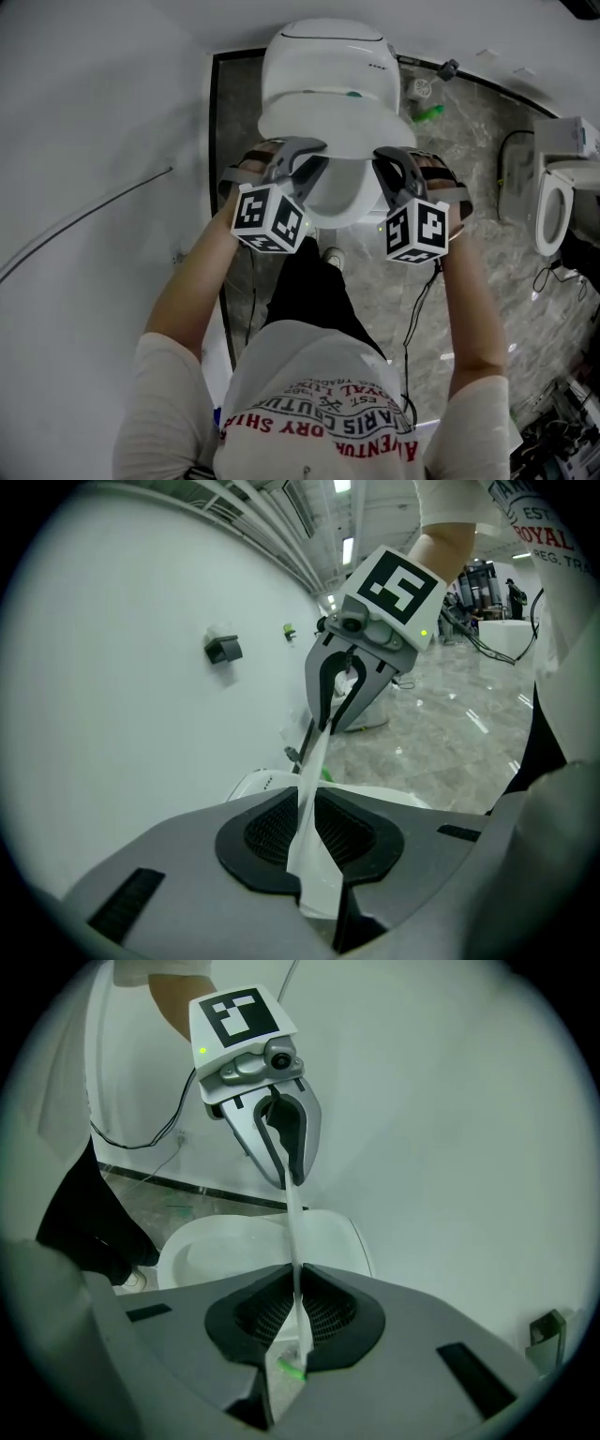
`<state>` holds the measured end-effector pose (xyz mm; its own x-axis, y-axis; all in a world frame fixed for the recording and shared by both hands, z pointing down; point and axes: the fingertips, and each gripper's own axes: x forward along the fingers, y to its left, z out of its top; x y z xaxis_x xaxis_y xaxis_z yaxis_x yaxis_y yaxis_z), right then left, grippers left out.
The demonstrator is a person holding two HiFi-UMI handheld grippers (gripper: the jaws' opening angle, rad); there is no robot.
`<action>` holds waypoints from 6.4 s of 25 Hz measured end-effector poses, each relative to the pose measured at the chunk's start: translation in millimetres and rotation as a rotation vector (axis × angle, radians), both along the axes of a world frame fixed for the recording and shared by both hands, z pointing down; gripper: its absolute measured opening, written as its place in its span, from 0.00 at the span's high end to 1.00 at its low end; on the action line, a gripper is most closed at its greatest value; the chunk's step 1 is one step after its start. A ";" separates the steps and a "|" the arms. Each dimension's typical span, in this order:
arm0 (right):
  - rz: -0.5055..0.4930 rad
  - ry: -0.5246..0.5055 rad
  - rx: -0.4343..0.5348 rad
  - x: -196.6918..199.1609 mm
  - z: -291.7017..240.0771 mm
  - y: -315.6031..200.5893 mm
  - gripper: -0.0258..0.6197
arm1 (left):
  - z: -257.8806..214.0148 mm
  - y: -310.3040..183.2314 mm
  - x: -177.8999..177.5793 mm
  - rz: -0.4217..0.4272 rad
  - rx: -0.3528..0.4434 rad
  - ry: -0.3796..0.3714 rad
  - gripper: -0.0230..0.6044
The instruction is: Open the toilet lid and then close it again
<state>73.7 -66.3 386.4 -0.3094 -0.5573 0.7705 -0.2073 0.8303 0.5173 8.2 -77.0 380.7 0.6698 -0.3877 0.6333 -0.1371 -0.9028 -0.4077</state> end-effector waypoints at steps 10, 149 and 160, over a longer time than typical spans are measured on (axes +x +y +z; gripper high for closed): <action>-0.002 0.014 0.054 -4.8 40.6 59.4 0.91 | 41.3 59.3 -5.0 -0.031 0.083 -0.030 0.86; 0.576 -0.886 0.374 -93.3 -305.0 152.3 0.94 | -315.0 145.3 -138.9 -0.687 0.114 0.873 0.95; 0.601 -0.871 0.364 -92.9 -294.2 147.7 0.94 | -307.9 142.9 -141.8 -0.688 0.097 0.862 0.95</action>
